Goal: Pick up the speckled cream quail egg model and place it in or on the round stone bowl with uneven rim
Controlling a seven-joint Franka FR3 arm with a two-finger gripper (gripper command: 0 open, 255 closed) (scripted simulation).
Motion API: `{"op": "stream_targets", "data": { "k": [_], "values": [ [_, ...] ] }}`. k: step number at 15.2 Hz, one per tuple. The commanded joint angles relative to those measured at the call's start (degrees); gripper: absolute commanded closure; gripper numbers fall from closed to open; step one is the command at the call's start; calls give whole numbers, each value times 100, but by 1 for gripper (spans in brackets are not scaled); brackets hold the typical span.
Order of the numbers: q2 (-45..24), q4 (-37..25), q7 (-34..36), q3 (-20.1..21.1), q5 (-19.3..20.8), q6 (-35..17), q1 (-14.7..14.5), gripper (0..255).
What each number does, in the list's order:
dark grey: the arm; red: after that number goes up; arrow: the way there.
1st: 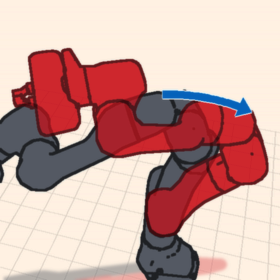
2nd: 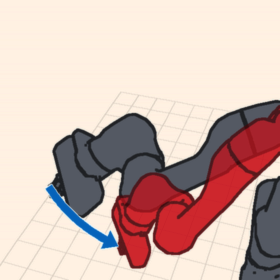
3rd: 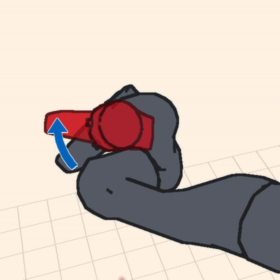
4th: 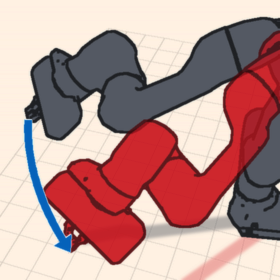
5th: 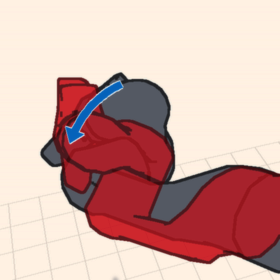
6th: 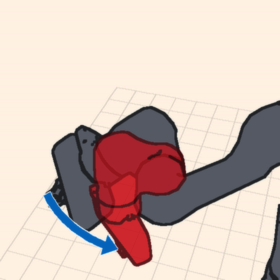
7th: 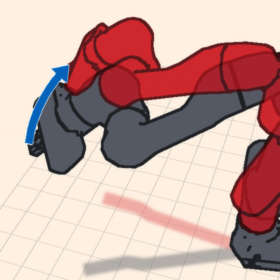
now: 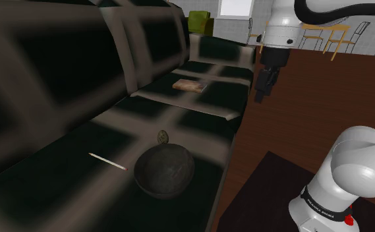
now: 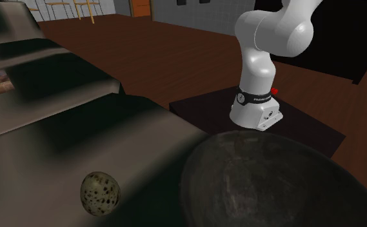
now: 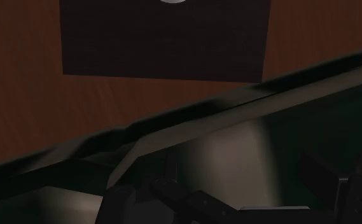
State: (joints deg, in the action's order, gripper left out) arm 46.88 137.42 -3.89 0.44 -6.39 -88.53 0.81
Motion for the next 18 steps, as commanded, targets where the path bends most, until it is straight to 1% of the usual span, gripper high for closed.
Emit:
{"op": "stream_targets", "data": {
  "k": [1,5,10,14,18],
  "values": [
    [0,0,0,0,0,0,0,0],
    [-595,-46,259,311,-250,-634,-121,0],
    [-1449,-276,567,683,-475,-1376,-245,0],
    [-2197,-594,818,962,-566,-1905,-319,0],
    [-2987,-1026,1089,1220,-561,-2360,-380,0]
  ]
}}
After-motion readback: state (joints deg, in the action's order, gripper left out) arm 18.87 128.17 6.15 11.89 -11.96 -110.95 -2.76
